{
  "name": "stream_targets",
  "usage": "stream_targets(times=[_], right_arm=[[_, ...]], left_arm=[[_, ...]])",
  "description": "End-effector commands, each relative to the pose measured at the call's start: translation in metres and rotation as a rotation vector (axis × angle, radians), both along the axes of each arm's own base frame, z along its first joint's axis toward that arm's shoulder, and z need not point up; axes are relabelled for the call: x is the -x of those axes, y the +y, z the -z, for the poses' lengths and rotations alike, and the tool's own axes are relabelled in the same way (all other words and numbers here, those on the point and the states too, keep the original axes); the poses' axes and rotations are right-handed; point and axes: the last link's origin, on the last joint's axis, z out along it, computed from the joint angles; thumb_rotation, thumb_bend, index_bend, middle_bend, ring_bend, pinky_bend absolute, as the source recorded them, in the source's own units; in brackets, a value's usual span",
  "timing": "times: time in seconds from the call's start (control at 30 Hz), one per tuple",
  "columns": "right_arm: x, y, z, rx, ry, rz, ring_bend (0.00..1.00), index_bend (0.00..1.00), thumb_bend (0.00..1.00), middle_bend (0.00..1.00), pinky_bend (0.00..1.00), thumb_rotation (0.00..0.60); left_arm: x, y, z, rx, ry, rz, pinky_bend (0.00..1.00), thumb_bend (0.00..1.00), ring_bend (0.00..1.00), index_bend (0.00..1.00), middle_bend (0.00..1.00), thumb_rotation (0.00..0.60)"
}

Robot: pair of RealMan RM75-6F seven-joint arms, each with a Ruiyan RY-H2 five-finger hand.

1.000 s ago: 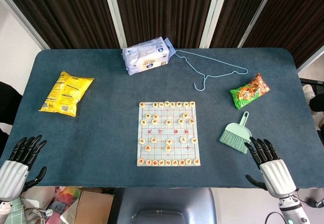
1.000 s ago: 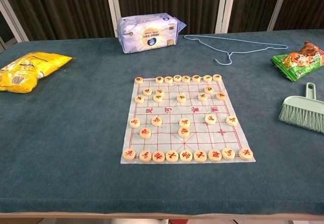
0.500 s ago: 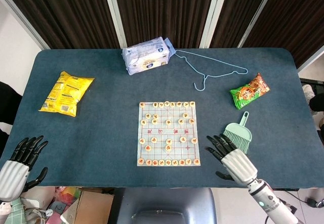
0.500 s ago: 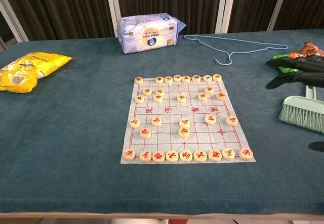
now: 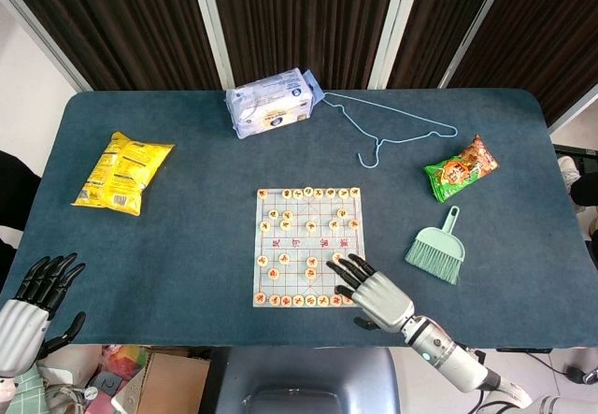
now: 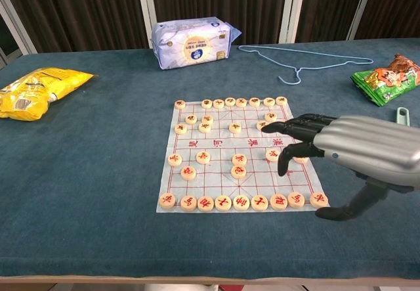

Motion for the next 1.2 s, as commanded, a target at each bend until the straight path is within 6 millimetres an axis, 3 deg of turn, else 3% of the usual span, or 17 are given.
stream_targets(times=[0.03, 0.33, 1.2], right_arm=[[0.004, -0.003, 0.008, -0.001, 0.023, 0.006, 0.0, 0.48, 0.39, 0.0, 0.0, 0.6], [0.011, -0.014, 0.018, 0.014, 0.033, 0.036, 0.0, 0.53, 0.43, 0.0, 0.0, 0.6], [0.015, -0.021, 0.033, 0.012, 0.062, 0.05, 0.0, 0.58, 0.43, 0.04, 0.0, 0.6]], left_arm=[[0.0, -0.001, 0.0, 0.0, 0.0, 0.003, 0.07, 0.41, 0.0, 0.0, 0.0, 0.6], [0.0, 0.0, 0.0, 0.001, -0.002, 0.006, 0.07, 0.41, 0.0, 0.0, 0.0, 0.6], [0.001, 0.0, -0.001, -0.009, -0.003, 0.002, 0.07, 0.41, 0.0, 0.0, 0.0, 0.6]])
